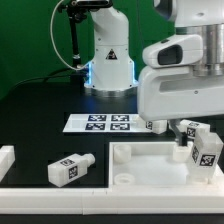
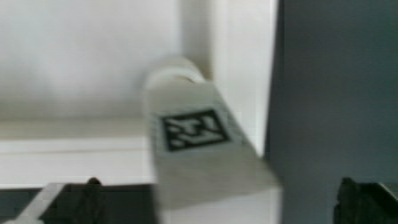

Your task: Assemble one leg

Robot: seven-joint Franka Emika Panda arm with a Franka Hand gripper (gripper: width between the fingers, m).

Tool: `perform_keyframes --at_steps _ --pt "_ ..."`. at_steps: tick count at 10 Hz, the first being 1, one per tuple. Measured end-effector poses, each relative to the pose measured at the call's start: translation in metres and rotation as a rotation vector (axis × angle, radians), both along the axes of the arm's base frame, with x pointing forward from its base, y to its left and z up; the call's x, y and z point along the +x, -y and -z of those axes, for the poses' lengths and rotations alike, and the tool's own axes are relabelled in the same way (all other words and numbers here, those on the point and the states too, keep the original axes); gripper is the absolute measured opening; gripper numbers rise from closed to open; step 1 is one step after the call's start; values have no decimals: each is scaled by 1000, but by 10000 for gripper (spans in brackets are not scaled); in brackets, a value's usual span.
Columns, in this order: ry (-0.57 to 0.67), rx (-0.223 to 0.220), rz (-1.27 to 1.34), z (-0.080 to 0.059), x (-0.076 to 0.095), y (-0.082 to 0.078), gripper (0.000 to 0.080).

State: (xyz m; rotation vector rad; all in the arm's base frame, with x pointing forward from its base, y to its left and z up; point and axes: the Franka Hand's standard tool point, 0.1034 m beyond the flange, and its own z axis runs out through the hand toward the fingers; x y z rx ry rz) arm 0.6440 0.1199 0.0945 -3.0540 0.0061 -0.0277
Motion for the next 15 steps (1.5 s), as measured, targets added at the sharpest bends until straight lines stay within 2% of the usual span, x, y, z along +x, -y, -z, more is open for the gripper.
perform_keyframes --at_steps 2,4,7,8,9,10,13,15 --pt "-9 -3 3 1 1 3 648" --pt "-31 -10 59 0 13 10 648" --pt "-37 -10 100 2 12 10 621" --pt "-37 -10 99 2 12 10 450" --pt "-41 -7 153 2 12 10 450" --pt "-48 -8 240 2 12 11 282" --pt "-60 -9 459 3 12 13 285" --pt "-50 9 768 3 9 18 285"
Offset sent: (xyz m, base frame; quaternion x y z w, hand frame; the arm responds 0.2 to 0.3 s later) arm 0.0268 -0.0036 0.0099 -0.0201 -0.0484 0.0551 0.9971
